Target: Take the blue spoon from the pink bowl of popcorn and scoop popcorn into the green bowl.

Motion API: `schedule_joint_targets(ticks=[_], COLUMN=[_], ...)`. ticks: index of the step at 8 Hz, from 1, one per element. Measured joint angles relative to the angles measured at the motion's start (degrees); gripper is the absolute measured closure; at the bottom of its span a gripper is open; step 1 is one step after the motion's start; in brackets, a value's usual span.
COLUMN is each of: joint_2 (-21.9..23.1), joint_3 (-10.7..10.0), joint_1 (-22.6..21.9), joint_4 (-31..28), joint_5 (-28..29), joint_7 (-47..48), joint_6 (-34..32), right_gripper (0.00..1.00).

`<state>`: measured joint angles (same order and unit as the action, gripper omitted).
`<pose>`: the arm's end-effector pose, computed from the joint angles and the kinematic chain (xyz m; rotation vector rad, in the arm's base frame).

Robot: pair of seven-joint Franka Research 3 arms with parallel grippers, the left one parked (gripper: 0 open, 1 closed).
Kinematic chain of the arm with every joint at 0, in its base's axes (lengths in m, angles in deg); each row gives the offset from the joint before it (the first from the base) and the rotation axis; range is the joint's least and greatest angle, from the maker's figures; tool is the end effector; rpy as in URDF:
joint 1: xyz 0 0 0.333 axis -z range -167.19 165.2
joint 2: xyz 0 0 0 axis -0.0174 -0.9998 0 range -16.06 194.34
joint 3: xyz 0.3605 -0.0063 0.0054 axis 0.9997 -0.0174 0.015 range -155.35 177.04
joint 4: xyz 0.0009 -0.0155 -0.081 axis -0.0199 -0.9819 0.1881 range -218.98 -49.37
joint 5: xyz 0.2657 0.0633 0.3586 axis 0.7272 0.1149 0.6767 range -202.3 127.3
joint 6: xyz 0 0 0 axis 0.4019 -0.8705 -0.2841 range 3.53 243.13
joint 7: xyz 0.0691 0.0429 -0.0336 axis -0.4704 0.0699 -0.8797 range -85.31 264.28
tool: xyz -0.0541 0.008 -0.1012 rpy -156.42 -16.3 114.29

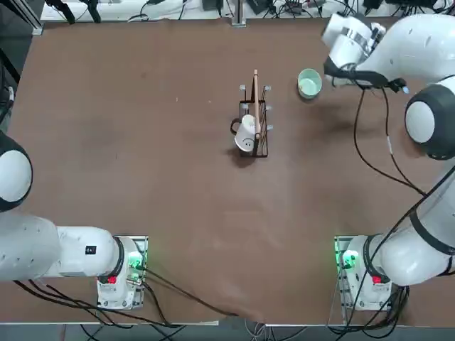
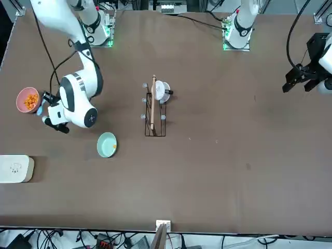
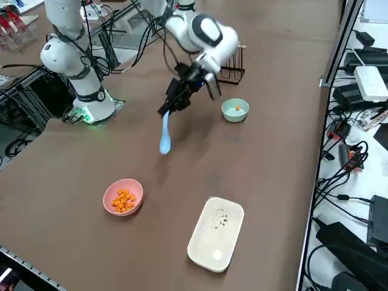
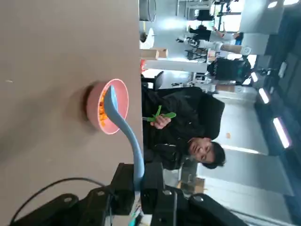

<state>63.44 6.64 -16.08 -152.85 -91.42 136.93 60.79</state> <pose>0.6044 0.0148 0.2620 1.8563 -0.2564 -0.3142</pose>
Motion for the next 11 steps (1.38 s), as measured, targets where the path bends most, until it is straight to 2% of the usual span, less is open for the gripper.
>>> schedule_joint_targets(ticks=[2, 4, 6, 9, 10, 11], joint_2=[-0.4, -2.8, -6.1, -8.3, -8.7, -8.7], joint_3=[-0.1, -0.1, 0.0, 0.0, 0.0, 0.0], joint_1=[7.0, 12.5, 14.1, 14.6, 15.0, 15.3], joint_4=[-4.6, -6.1, -6.1, -6.1, -6.1, -5.9], joint_5=[-4.2, -6.7, -7.1, -7.1, -7.1, -7.1], joint_7=[3.8, 9.0, 12.1, 12.6, 12.6, 12.5], joint_6=[5.1, 8.0, 8.5, 8.6, 8.6, 8.7], right_gripper=[0.89, 0.89, 0.89, 0.89, 0.87, 0.71])
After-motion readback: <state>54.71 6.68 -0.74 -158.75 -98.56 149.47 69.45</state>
